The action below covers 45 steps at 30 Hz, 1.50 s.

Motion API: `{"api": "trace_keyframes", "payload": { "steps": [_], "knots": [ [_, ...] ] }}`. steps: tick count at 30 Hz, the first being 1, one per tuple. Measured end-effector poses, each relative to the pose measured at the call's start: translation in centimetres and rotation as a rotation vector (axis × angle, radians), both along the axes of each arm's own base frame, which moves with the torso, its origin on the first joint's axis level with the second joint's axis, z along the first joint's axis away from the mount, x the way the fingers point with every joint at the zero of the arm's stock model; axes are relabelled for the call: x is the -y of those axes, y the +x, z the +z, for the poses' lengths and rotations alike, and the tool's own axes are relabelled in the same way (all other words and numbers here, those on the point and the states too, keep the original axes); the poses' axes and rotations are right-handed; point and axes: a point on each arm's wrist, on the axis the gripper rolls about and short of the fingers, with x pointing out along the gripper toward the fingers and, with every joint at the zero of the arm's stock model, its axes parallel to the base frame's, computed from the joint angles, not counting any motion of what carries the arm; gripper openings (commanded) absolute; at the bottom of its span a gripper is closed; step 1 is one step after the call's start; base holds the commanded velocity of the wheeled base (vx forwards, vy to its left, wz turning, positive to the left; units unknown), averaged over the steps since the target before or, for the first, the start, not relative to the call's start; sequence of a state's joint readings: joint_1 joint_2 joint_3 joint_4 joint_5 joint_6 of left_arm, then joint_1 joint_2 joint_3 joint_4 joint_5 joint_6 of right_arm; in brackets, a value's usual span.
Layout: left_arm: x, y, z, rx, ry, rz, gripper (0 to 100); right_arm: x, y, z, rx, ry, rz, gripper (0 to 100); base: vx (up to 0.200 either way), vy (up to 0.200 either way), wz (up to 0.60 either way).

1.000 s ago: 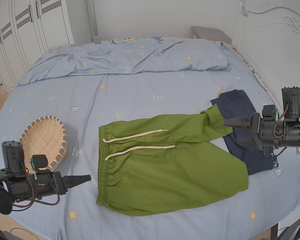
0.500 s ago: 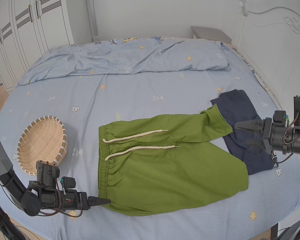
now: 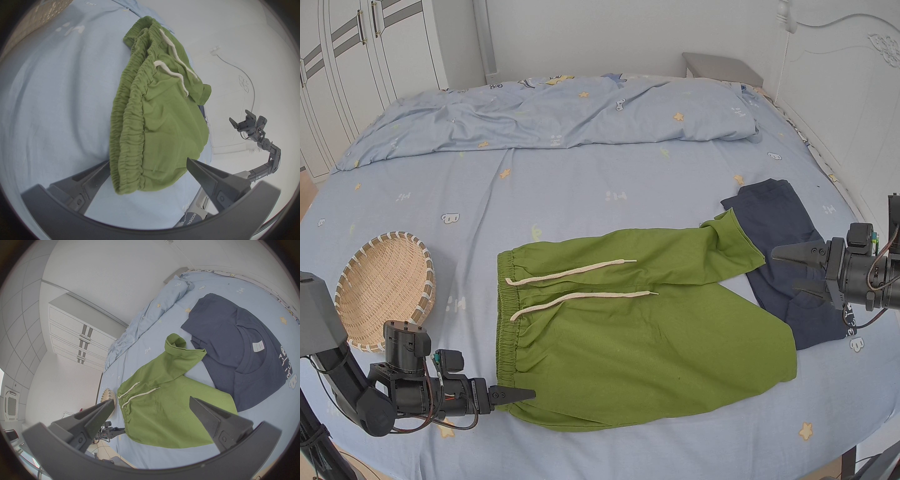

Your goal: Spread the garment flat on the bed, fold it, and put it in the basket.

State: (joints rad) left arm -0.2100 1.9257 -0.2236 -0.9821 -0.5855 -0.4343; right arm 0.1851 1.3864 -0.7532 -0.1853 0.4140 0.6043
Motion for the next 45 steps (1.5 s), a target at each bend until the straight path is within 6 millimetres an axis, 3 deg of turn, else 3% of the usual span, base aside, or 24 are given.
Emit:
{"api": "trace_keyframes", "payload": {
  "steps": [2,3,16,31,45],
  "knots": [
    [0.1,0.3,-0.2,0.015,-0.010,0.004,100,0.0,0.0,0.0,0.000,0.000,0.000,100,0.000,0.000,0.00],
    [0.1,0.4,-0.3,0.017,-0.015,0.008,0,0.0,0.0,0.0,0.000,0.000,0.000,100,0.000,0.000,0.00],
    [-0.6,-0.5,-1.0,0.019,-0.057,0.064,0,0.0,0.0,-1.1,-0.043,-0.003,0.012,100,0.000,0.000,0.00],
    [-5.3,-2.7,-0.4,-0.025,-0.164,0.180,0,2.6,-1.2,-8.4,-0.214,-0.121,0.143,100,0.000,0.000,0.00],
    [-5.9,-2.7,0.0,0.006,-0.173,0.195,0,3.2,-1.7,-13.8,-0.342,-0.195,0.290,100,0.000,0.000,0.00]
  ]
}}
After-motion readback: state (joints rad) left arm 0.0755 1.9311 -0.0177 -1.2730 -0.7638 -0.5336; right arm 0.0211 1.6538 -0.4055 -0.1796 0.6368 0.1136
